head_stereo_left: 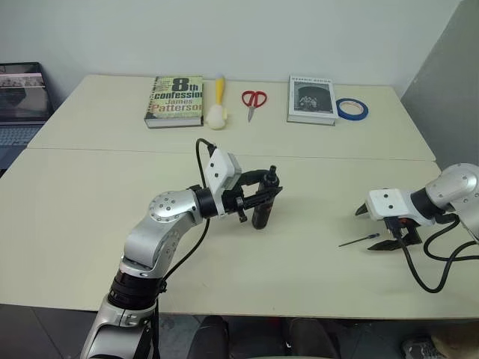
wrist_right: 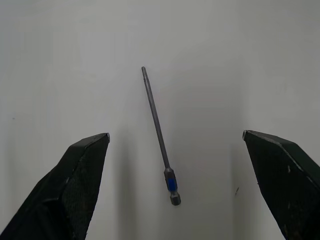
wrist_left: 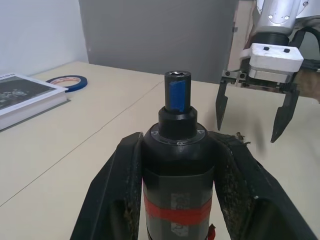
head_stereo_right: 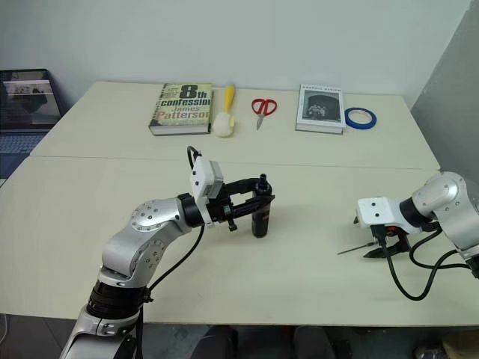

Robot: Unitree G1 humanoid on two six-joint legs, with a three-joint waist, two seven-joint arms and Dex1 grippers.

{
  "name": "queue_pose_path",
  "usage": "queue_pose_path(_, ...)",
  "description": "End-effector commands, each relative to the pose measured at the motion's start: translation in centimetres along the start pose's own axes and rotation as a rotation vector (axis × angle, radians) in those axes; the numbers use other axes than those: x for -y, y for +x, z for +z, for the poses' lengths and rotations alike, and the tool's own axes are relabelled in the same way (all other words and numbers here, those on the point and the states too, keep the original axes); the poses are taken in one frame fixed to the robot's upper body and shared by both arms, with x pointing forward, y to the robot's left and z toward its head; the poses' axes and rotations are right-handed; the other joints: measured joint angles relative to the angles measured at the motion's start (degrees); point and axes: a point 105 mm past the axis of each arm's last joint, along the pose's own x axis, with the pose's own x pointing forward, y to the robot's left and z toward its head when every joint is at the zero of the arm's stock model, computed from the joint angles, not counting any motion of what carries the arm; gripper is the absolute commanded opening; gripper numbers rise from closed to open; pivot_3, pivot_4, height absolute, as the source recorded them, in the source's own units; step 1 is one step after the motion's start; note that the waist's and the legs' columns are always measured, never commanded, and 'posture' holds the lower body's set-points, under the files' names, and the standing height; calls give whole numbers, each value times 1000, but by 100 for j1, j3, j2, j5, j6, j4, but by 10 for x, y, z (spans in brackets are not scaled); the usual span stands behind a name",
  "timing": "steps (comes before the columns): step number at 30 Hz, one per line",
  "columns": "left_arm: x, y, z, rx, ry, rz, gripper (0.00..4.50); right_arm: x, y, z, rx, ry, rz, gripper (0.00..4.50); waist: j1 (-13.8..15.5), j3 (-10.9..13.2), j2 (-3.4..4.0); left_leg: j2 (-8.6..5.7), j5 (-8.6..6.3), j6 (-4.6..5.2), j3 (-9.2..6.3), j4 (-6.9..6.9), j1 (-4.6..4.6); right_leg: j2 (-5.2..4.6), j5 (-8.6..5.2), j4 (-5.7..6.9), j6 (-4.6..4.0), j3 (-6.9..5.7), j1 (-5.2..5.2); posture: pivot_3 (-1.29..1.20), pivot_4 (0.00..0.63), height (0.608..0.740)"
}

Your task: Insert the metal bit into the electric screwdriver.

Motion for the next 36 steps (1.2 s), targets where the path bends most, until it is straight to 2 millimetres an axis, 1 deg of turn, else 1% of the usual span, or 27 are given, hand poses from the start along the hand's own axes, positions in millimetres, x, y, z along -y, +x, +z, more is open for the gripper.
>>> queue_pose_path(1,2,4,14,44,55,-19,1647,5,-7,1,-18,-23,-1,4500,0,0,0,0,0,0,0,0,0,0,0,0,0,0,0,0,150,740)
queue_pose_path(8,3,4,14,44,63,-33,1646,7,-1,-3,-43,-13,30,4500,0,0,1,0,0,0,0,0,-1,0,0,-1,0,0,0,0,150,740)
queue_pose_path(16,4,1,5,36,69,-36,1646,11,7,-8,-83,-7,70,4500,0,0,1,0,0,-1,0,0,0,0,0,-1,0,0,0,0,150,740)
queue_pose_path(23,5,0,2,38,67,-29,1645,11,11,-5,-99,-35,76,4500,-1,0,1,0,0,-1,-1,0,1,0,0,1,-1,0,0,0,150,740)
queue_pose_path(35,4,1,-1,41,65,-21,1644,4,22,-9,-156,-89,114,4500,-1,0,1,0,1,-1,-1,0,3,0,1,3,0,0,1,0,150,740)
queue_pose_path(36,4,1,-1,41,65,-20,1644,3,23,-9,-161,-92,117,4318,-1,0,1,0,1,-1,-1,0,3,0,1,3,0,0,1,0,150,740)
